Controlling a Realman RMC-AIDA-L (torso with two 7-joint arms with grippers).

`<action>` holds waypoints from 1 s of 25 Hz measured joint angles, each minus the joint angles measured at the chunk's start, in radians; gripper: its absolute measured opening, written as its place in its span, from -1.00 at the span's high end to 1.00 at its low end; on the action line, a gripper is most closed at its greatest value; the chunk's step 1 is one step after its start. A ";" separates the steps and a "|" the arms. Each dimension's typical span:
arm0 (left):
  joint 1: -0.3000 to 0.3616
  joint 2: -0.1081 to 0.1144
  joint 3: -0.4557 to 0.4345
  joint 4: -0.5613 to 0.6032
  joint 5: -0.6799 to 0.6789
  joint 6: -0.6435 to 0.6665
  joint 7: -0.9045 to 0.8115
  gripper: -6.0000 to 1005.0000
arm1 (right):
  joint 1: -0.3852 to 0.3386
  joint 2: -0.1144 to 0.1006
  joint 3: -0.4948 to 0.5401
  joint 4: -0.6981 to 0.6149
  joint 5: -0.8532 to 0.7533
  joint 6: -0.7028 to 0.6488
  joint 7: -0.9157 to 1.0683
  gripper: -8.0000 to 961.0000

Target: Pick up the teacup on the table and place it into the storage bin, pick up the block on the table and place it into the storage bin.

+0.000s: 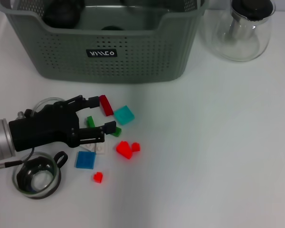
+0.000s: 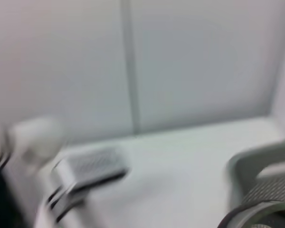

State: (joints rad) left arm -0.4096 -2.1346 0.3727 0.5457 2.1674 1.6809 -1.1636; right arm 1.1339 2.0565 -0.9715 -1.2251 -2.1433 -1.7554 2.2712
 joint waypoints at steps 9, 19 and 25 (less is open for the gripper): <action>-0.006 -0.001 0.000 -0.003 0.000 0.002 0.001 -0.71 | 0.134 -0.025 -0.054 0.362 -0.166 0.493 -0.030 0.87; -0.009 -0.002 0.000 -0.004 0.000 0.002 0.001 -0.70 | 0.228 0.046 -0.217 0.713 -0.340 0.913 -0.084 0.87; -0.009 -0.001 0.000 -0.004 0.000 0.002 0.001 -0.70 | 0.227 0.050 -0.294 0.810 -0.343 1.023 -0.081 0.87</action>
State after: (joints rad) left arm -0.4188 -2.1356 0.3728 0.5414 2.1676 1.6827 -1.1627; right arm 1.3609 2.1066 -1.2650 -0.4148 -2.4865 -0.7328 2.1898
